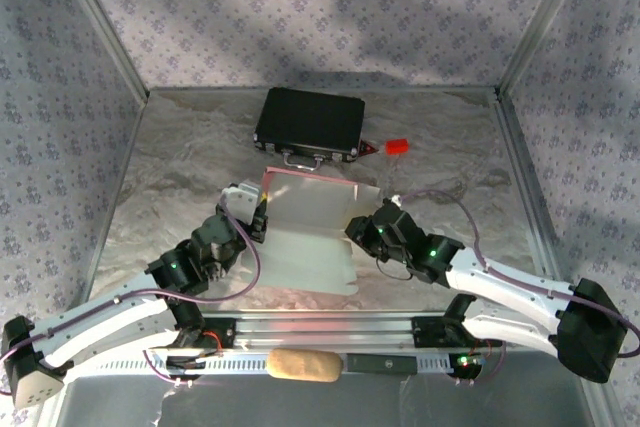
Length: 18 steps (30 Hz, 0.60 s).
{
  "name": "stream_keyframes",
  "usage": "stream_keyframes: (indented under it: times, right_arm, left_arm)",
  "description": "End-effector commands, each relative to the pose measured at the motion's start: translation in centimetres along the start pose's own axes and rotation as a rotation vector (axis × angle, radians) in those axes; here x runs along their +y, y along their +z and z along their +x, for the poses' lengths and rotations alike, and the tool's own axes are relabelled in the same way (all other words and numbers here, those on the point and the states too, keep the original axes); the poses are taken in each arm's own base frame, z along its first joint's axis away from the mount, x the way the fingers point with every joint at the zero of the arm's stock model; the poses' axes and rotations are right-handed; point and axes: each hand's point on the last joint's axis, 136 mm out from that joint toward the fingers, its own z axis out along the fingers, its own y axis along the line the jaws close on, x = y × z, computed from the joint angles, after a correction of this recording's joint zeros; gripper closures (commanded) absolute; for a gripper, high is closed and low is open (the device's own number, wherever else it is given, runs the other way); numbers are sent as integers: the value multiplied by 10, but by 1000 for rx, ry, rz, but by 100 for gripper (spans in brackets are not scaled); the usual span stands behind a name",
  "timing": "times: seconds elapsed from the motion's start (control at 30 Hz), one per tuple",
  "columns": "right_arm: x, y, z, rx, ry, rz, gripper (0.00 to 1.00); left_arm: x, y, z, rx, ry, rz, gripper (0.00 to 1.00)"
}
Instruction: Fold the paper box
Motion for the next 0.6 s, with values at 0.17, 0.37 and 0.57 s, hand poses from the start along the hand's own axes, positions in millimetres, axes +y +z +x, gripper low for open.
stream_keyframes:
  times: [0.17,0.37,0.57]
  right_arm:
    - [26,-4,-5,11,-43,-17,85]
    - [33,3,4,73,-112,15,85]
    - [47,14,20,132,-179,28,78]
  left_arm:
    - [-7,0,-17,-42,-18,27,100]
    - [-9,2,-19,-41,-17,28,100]
    - [-11,5,-21,-39,-16,30,100]
